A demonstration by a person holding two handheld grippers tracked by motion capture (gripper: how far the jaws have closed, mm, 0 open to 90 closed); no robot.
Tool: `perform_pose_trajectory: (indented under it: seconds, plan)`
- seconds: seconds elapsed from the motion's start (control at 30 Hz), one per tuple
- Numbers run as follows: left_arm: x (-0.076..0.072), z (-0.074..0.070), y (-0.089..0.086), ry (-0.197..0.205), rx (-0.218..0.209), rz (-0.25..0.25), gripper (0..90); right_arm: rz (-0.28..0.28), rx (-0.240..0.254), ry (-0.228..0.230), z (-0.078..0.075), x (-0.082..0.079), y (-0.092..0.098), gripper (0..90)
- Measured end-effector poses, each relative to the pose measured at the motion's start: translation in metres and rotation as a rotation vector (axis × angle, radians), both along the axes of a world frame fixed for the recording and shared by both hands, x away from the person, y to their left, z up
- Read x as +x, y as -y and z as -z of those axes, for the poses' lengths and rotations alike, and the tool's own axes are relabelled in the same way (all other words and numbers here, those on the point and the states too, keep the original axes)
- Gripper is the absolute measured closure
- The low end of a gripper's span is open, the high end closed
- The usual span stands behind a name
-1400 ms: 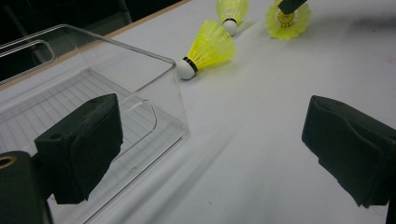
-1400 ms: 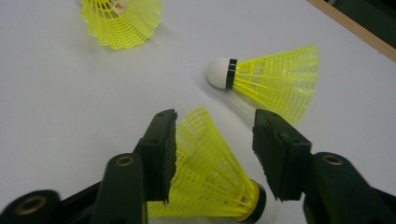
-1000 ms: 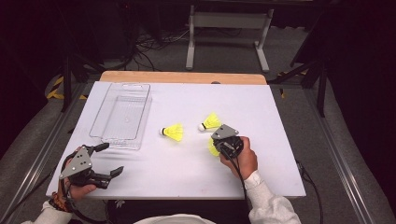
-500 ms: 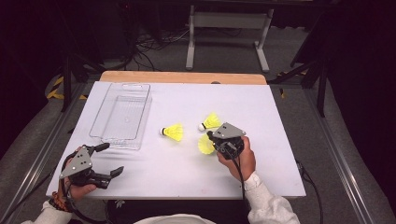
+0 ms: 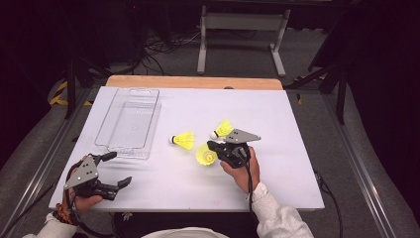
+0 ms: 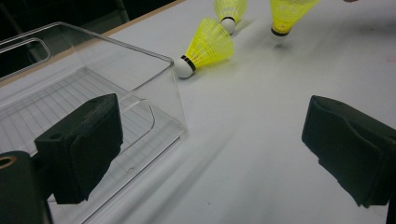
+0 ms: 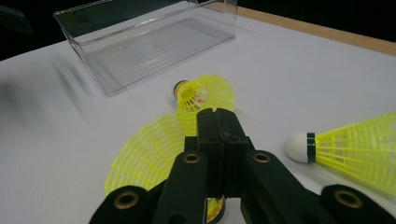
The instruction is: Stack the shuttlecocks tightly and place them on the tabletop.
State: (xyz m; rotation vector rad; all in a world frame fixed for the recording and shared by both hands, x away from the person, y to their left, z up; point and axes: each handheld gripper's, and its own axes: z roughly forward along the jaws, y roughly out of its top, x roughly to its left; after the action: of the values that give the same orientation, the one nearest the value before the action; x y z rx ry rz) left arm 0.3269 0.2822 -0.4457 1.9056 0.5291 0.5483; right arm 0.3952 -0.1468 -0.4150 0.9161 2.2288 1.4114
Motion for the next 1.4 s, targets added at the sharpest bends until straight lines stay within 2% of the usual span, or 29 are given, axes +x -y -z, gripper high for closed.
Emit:
perform_pose_trajectory:
  seconds: [0.13,0.37,0.53,0.6,0.93,1.1,1.4]
  plan:
    - [0.000,0.000,0.000,0.001,0.001,0.000,6.3,0.015,-0.004,-0.021,0.003,0.003,0.008,89.7]
    - [0.000,0.000,0.000,0.001,0.000,0.000,6.4,0.029,-0.025,-0.031,0.004,0.005,0.019,87.4]
    - [0.000,0.000,0.000,0.000,0.000,0.000,6.3,0.048,-0.064,-0.036,0.005,0.007,0.030,84.4]
    - [0.000,0.000,0.000,-0.001,0.001,0.002,6.4,0.045,-0.093,-0.040,0.006,0.008,0.034,82.8]
    - [0.001,0.001,0.001,-0.006,0.009,0.002,6.4,0.054,-0.148,-0.076,0.018,0.010,0.055,72.7]
    - [0.001,0.001,0.002,-0.008,0.017,0.003,6.4,0.045,-0.179,-0.095,0.024,0.008,0.060,69.5]
    - [0.001,0.002,0.002,-0.007,0.020,0.002,6.4,0.053,-0.226,-0.134,0.035,0.008,0.065,57.2]
